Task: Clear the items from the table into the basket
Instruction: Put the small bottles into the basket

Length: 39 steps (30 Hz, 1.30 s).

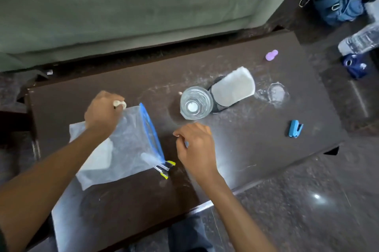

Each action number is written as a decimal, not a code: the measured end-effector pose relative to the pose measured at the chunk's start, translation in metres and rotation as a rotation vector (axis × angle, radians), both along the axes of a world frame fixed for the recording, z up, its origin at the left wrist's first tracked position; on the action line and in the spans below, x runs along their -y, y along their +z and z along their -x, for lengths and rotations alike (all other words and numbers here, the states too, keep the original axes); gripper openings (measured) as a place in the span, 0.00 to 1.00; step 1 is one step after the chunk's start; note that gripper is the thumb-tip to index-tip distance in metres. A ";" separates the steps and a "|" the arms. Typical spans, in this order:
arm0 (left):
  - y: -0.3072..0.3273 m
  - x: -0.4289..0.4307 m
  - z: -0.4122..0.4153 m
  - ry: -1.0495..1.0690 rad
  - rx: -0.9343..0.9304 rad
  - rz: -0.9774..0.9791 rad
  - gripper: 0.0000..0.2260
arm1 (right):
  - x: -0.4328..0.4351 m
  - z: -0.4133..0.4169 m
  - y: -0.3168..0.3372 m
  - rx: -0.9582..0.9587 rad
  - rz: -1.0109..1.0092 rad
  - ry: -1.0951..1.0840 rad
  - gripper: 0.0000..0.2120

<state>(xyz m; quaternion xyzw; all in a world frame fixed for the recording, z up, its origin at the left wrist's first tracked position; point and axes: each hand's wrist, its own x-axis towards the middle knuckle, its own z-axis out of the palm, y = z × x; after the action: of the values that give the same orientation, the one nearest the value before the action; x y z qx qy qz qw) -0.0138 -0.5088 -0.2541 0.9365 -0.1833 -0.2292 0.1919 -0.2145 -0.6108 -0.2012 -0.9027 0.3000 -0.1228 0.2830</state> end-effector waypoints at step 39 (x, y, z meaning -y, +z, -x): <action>0.122 0.216 0.062 -0.307 0.231 0.436 0.11 | 0.275 -0.040 0.034 0.058 0.082 -0.245 0.12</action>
<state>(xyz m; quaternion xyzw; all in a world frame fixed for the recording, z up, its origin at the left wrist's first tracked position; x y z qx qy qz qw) -0.0757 -0.7248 -0.1325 0.8545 -0.3882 -0.1025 0.3296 -0.1747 -0.8858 -0.1674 -0.8663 0.3943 -0.1944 0.2373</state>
